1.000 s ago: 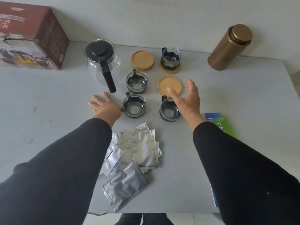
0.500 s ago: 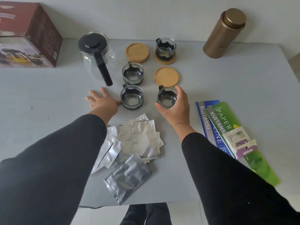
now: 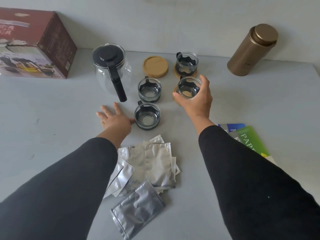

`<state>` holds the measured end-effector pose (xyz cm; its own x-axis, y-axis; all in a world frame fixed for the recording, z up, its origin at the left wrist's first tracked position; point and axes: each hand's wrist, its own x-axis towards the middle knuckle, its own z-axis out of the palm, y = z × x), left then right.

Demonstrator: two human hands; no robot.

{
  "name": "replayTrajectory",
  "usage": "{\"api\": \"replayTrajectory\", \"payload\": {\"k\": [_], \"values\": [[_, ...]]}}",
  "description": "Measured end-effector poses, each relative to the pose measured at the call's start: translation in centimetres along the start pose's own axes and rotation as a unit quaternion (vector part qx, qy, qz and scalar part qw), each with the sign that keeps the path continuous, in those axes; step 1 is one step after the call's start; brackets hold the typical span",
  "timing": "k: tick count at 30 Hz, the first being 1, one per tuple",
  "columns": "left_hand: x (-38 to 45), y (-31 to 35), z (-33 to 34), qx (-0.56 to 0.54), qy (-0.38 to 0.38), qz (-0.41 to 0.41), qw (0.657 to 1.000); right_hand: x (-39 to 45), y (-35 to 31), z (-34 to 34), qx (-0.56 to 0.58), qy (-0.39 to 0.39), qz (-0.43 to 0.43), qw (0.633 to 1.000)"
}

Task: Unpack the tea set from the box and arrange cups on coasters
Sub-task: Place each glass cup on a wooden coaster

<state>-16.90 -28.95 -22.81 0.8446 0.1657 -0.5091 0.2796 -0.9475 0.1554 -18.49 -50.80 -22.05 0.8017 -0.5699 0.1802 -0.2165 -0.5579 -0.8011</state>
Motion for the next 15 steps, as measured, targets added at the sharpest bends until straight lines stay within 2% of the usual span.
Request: {"api": "replayTrajectory", "payload": {"k": [15], "values": [[-0.1, 0.2, -0.1, 0.009, -0.01, -0.002, 1.0, 1.0, 0.9, 1.3, -0.026, -0.018, 0.01, 0.999]]}}
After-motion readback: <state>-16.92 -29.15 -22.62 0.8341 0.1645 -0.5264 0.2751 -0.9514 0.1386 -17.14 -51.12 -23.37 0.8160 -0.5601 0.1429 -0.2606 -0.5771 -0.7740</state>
